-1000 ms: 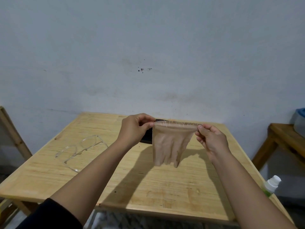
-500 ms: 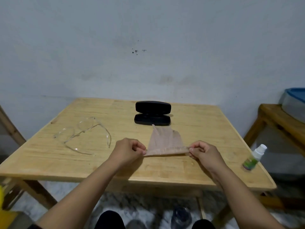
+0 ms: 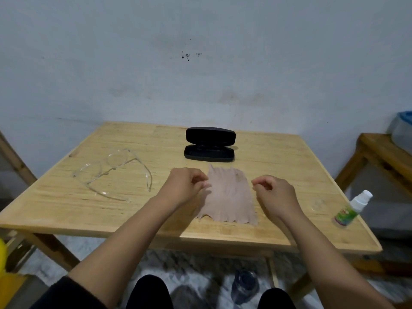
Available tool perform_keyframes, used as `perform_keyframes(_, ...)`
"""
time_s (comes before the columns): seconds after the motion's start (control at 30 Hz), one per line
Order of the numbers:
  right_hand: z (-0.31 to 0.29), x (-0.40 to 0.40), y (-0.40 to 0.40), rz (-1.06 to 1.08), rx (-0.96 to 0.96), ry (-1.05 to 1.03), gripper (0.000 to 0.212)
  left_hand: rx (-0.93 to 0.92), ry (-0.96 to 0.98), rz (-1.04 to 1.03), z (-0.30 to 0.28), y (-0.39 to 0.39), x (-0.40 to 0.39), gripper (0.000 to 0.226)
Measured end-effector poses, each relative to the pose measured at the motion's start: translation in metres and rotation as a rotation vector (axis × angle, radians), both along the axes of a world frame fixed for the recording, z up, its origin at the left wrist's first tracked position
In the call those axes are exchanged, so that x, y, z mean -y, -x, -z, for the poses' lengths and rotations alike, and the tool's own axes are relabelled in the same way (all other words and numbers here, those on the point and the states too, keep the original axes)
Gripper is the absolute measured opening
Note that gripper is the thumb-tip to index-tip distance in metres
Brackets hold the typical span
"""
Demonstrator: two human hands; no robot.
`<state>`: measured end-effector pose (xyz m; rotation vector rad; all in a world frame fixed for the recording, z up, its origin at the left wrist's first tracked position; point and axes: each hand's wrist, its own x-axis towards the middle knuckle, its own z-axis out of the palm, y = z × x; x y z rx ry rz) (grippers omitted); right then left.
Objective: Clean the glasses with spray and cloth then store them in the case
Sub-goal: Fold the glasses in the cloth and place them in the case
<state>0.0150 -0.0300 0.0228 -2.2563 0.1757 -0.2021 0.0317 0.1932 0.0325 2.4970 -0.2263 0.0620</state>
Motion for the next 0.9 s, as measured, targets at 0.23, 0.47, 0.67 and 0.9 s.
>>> perform_keyframes(0.23,0.013,-0.021,-0.032,-0.211,0.039,0.265,0.024,0.027,-0.165,0.120,0.018,-0.032,0.022,0.024)
perform_keyframes(0.47,0.023,-0.018,-0.045,-0.140,0.033,0.326,0.024,0.029,-0.245,0.041,0.026,-0.043,0.012,0.035)
perform_keyframes(0.67,0.020,-0.018,-0.029,-0.194,0.097,0.271,0.028,0.079,-0.145,0.062,0.022,-0.031,0.006,0.046)
perform_keyframes(0.9,0.019,-0.008,0.005,-0.354,0.077,0.359,0.038,-0.001,-0.199,0.150,0.023,-0.002,-0.008,0.070)
